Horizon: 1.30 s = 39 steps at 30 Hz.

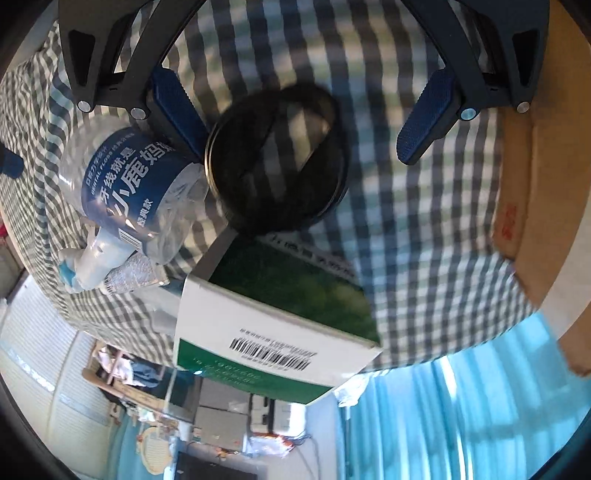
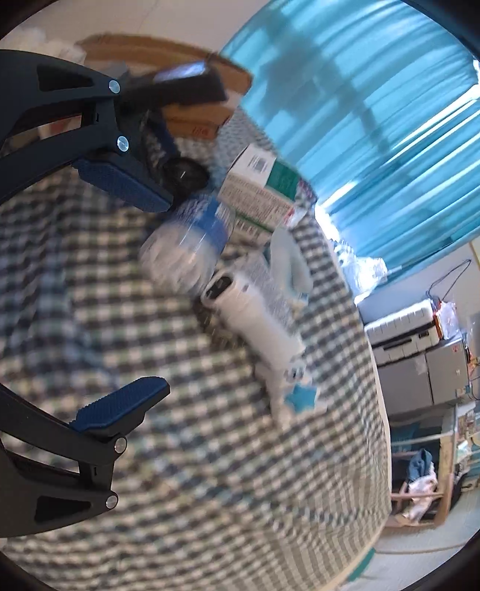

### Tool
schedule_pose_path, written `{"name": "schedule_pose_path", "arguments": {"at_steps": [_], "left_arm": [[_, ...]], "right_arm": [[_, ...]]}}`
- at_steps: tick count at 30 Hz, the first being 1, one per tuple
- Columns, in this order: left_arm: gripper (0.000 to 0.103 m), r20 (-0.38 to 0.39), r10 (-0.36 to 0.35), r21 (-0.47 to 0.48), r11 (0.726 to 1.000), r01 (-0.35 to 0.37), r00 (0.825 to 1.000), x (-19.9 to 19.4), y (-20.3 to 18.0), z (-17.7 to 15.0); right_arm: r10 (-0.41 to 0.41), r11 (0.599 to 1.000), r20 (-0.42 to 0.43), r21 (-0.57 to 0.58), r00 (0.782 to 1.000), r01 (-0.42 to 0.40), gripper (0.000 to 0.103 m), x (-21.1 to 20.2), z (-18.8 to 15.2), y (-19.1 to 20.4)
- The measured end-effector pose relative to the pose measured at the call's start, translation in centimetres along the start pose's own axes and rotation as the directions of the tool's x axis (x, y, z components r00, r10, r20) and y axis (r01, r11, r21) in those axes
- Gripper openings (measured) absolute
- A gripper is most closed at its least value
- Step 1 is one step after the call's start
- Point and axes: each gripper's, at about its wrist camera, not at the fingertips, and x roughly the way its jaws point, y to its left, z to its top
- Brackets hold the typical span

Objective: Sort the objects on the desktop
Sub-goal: 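Grasp the black cup with the left tool while the right grasps the floss-pick jar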

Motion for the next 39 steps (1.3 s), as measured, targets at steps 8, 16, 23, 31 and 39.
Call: {"name": "schedule_pose_path", "arguments": {"at_steps": [8,16,23,31,39], "left_arm": [[0.049,-0.018,-0.1,-0.071,0.993,0.098,0.995,-0.3,1.7,-0.1],[0.049,-0.042,-0.056,-0.146,0.988,0.049,0.998,-1.6,4.6,-1.4],[0.049,-0.051,-0.038,-0.166,0.986,0.029,0.998,-1.7,5.8,-2.0],[0.049,-0.053,-0.011,-0.184,0.983,0.001,0.999,-2.1,6.6,-2.3],[0.049,-0.063,0.009,-0.183,0.983,-0.021,0.998,-2.6,6.0,-2.3]], "right_arm": [[0.041,0.998,-0.006,-0.049,0.999,-0.042,0.091,2.4,1.6,3.3],[0.002,0.959,-0.065,-0.284,0.998,-0.02,0.091,5.9,1.2,5.6],[0.025,0.943,-0.113,-0.326,0.993,-0.061,0.079,7.0,0.2,6.4],[0.058,0.925,-0.215,-0.354,0.975,-0.134,0.066,7.4,-1.0,7.3],[0.101,0.93,-0.298,-0.311,0.949,-0.196,0.065,10.3,-1.4,7.8]]}}
